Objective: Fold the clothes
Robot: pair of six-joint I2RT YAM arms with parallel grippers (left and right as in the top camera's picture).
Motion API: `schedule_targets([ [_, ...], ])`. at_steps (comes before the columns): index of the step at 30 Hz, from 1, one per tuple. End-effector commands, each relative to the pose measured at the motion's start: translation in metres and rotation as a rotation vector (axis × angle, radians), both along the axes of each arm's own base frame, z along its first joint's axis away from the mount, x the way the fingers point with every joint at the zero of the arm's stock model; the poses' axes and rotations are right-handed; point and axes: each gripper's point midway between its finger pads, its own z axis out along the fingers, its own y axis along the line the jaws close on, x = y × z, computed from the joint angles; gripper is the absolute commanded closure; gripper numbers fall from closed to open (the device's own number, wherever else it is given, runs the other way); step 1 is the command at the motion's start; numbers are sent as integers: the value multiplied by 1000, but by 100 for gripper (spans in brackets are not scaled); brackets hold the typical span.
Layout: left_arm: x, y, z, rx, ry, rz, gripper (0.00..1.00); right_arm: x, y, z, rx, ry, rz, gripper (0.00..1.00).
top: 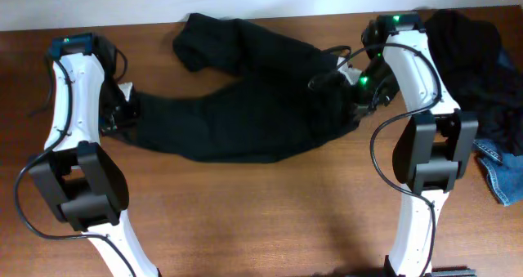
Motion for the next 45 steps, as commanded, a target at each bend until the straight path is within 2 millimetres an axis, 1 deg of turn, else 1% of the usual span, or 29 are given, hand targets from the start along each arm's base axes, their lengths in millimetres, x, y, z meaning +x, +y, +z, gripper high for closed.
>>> schedule_targets([
  [1,-14,3,-4,12,35,-18,99,-15,2,3,-5,32,0,96],
  [3,-19,5,-12,20,57,-22,99,-18,1,1,-9,45,0,96],
  [5,-22,9,-14,44,69,-30,99,-18,1,1,-10,46,-3,96],
  [6,-22,11,-16,54,73,-33,95,-18,1,0,-10,45,-2,96],
  [8,-19,11,-19,57,59,-33,62,-16,1,-1,-13,35,-2,96],
  [9,-16,12,-21,62,45,-33,50,-15,1,-1,-13,31,-2,93],
  [10,-12,13,-22,64,31,-32,41,-15,1,-1,-13,31,-2,90],
  [12,-6,16,-24,78,4,-33,27,-15,1,-1,-13,30,-2,79],
  [13,-5,18,-24,92,1,-37,22,-15,1,-1,-13,30,-2,76],
  [14,-4,20,-24,106,-4,-40,17,-14,1,-1,-13,28,-2,65],
  [15,-1,22,-25,115,-13,-42,13,-13,1,-2,-13,22,-2,59],
  [16,2,22,-25,117,-25,-41,13,-11,0,-2,-13,14,-3,53],
  [17,5,23,-26,119,-39,-39,8,-9,0,-3,-13,6,-7,46],
  [20,14,23,-28,122,-77,-40,6,-1,0,-4,-16,-26,-17,36],
  [24,30,20,-30,131,-141,-49,1,14,1,2,-15,-91,-24,30],
  [27,45,15,-29,133,-200,-59,1,34,1,18,-12,-184,-25,19],
  [28,51,12,-27,124,-223,-63,1,42,2,26,-10,-224,-25,15],
  [29,65,0,-22,77,-283,-92,1,59,4,44,5,-312,-28,6],
  [30,73,-6,-17,50,-316,-112,1,68,8,54,28,-360,-30,3],
  [31,80,-11,-13,32,-346,-125,1,73,11,60,47,-387,-32,1],
  [32,88,-18,-7,8,-387,-148,1,81,16,69,84,-428,-35,1],
  [33,104,-29,8,-27,-465,-197,1,90,25,80,139,-477,-37,2],
  [34,113,-34,17,-31,-507,-221,1,95,31,86,184,-503,-38,1],
  [38,132,-51,52,-24,-613,-308,1,103,46,98,293,-544,-38,1],
  [40,134,-54,57,-24,-627,-315,1,103,47,98,295,-546,-37,1],
  [42,135,-54,58,-22,-634,-314,1,103,47,98,295,-548,-37,2],
  [45,150,-54,63,-12,-694,-316,1,110,47,100,297,-579,-31,1],
])
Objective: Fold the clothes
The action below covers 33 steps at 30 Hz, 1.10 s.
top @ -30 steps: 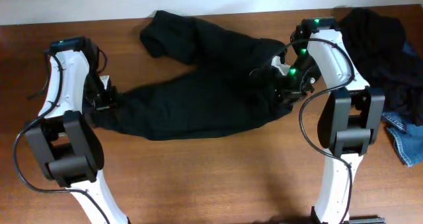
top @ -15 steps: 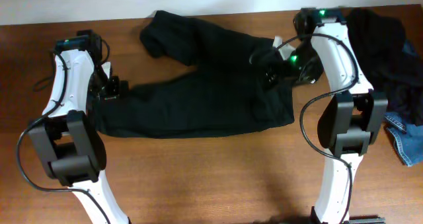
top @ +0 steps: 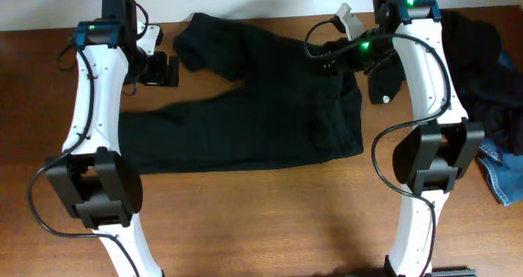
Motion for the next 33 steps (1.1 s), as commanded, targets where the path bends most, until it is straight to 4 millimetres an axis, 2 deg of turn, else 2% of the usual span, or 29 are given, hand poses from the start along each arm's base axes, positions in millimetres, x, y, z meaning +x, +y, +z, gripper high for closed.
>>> schedule_targets([
  [1,18,0,26,-5,-122,-25,1,4,9,27,37,-90,21,1],
  [5,48,1,37,-36,-242,47,1,13,14,30,38,-137,33,1],
  [8,77,-11,38,-175,-319,137,1,14,21,31,40,-152,46,1],
  [10,89,-16,27,-243,-318,192,1,14,25,31,40,-155,54,1],
  [12,101,-18,3,-301,-292,272,1,13,28,31,40,-156,61,1],
  [16,119,-34,-24,-414,-280,259,1,13,27,31,40,-156,59,1],
  [19,133,-38,-57,-466,-262,298,2,13,27,31,40,-155,59,1],
  [23,137,-36,-82,-463,-242,306,3,13,27,31,37,-155,58,1],
  [26,137,-30,-91,-445,-236,322,6,13,27,31,37,-153,58,1],
  [28,136,-25,-102,-435,-216,335,11,13,27,31,37,-152,58,1],
  [30,130,-22,-113,-424,-183,343,21,13,27,31,37,-152,58,1],
  [33,130,-23,-118,-413,-181,323,31,13,27,31,37,-152,58,1],
])
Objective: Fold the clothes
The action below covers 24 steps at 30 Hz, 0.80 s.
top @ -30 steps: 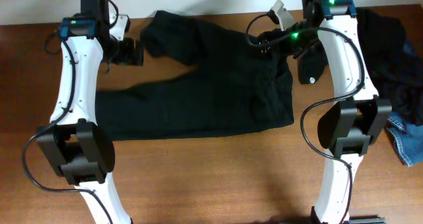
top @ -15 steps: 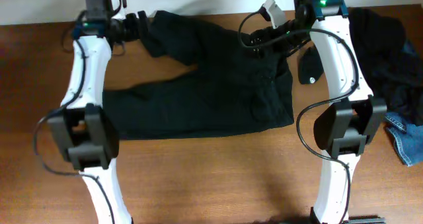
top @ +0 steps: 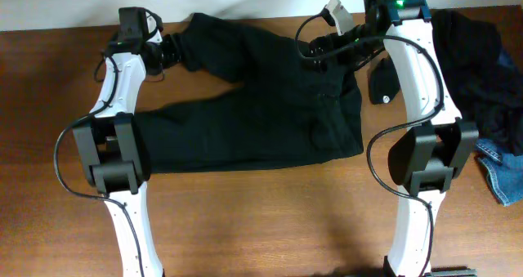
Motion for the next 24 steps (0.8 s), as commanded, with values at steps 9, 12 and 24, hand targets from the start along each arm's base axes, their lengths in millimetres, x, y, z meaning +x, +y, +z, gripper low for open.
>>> schedule_targets([
  [9,-4,-9,-15,-30,25,-47,44,-2,4,24,17,-55,15,1],
  [12,-13,-20,-14,-88,50,-102,44,-2,4,24,16,-56,15,1],
  [24,-26,-3,-30,66,89,-150,43,-1,1,21,-8,-55,6,1],
])
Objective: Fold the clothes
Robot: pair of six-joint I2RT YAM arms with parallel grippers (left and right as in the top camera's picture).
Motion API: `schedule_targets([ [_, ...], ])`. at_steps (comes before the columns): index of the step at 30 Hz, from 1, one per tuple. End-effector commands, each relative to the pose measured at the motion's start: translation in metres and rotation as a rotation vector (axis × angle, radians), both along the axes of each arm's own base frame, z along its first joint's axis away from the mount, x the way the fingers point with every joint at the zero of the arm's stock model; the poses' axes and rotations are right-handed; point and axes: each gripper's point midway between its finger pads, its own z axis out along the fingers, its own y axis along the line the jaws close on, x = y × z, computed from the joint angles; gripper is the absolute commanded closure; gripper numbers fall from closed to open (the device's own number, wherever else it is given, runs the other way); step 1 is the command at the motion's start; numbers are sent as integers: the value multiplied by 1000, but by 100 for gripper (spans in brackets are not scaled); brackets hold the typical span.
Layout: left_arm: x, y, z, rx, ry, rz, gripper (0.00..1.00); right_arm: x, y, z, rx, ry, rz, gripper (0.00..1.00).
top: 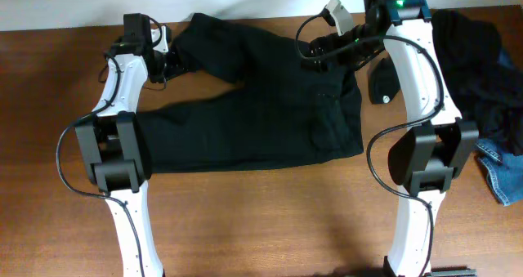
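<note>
A pair of black trousers (261, 122) lies spread on the brown table (270, 220) in the overhead view. The waist is at the right. One leg runs left along the front, and the other angles up to the back left. My left gripper (169, 58) is at the end of that back leg, touching the cloth; its fingers are too small and dark to read. At the top of the waist, my right gripper (315, 51) is down on the waistband and looks shut on it.
A heap of dark clothes (482, 64) lies at the back right, with a piece of blue denim (502, 175) below it at the right edge. The table's far edge meets a white wall just behind the trousers.
My left gripper has shifted slightly right, closer onto the end of the back leg. The right gripper and the trousers look unchanged.
First the trousers hung bunched between both grippers, left at the leg end, right at the waist. Then they lay flat, the left gripper off the cloth to the left and the right at the waistband. The left then reached the back leg's end, where it is now.
</note>
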Motion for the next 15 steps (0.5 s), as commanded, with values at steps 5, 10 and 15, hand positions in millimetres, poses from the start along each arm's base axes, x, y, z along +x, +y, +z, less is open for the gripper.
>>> schedule_targets([
  [5,5,7,-5,74,-38,-49,43,-1,2,22,1,-60,9,1],
  [10,24,-14,3,76,-137,-82,39,-1,2,22,0,-59,9,1],
  [15,27,-53,-9,71,-162,-140,38,-1,2,22,0,-58,9,1],
])
